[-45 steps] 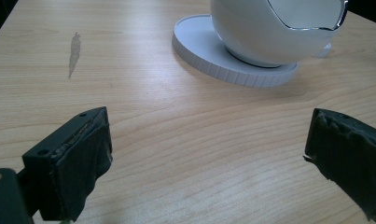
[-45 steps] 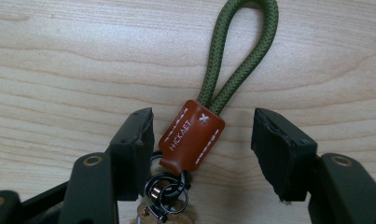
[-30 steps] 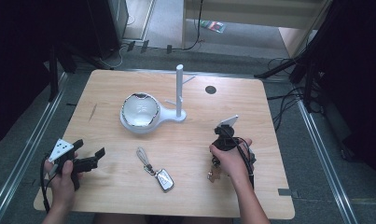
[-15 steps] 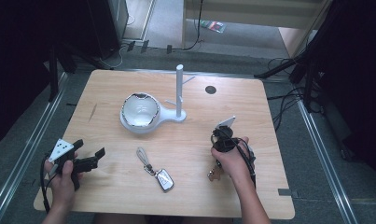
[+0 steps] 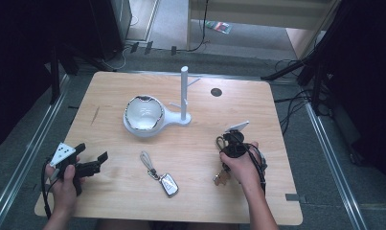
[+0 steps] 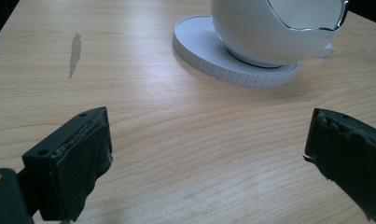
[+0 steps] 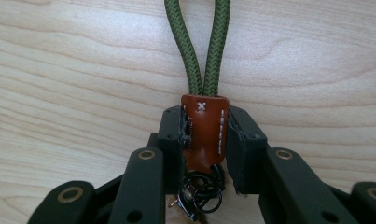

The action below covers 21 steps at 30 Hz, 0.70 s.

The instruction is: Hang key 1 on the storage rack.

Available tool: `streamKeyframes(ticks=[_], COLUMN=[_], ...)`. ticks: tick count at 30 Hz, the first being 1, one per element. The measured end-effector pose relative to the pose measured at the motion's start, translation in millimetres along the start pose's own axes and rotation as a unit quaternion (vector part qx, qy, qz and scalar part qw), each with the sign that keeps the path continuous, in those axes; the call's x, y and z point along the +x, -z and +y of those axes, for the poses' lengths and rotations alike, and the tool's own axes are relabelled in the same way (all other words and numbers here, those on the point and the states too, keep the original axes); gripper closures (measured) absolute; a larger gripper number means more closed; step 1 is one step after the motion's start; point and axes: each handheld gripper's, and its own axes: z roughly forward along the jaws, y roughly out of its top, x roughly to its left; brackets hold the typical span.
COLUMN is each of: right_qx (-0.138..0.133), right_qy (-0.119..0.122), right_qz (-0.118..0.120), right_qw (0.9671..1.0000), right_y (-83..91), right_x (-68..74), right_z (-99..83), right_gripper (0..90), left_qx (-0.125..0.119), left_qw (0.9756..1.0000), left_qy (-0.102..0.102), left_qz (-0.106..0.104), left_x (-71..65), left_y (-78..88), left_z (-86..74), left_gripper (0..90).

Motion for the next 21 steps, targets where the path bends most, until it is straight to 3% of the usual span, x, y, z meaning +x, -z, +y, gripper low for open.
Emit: streamKeyframes(ticks=[9, 12, 14, 15, 16, 21], right_qx=[-0.068, -0.111, -0.120, -0.144, -0.144, -0.202], right_qy=[0.025, 0.029, 0.029, 0.028, 0.028, 0.022], right_qz=[0.004, 0.011, 0.011, 0.014, 0.014, 0.022], right_qw=[0.9973, 0.9933, 0.9923, 0.9890, 0.9890, 0.9788], right_y=[15.3, 24.1, 26.0, 29.8, 29.8, 40.6], right_x=[1.2, 4.1, 4.8, 5.7, 5.7, 6.8], right_z=[-10.8, -15.6, -16.4, -17.7, -17.7, -18.7], right_gripper=[70.2, 70.3, 70.3, 70.3, 70.3, 70.5], left_qx=[0.000, 0.000, 0.000, 0.001, 0.001, 0.000], left_qw=[1.0000, 1.0000, 1.0000, 1.0000, 1.0000, 1.0000], left_qy=[-0.001, 0.000, 0.000, -0.001, -0.001, -0.001], left_qz=[0.001, 0.000, 0.000, 0.000, 0.000, 0.000], left_x=[-0.1, 0.0, 0.0, 0.1, 0.1, 0.0], left_y=[-0.1, 0.0, 0.1, 0.2, 0.2, 0.0], left_z=[0.0, 0.0, 0.0, 0.0, 0.0, 0.0], left_gripper=[1.1, 1.2, 1.2, 1.2, 1.2, 1.2])
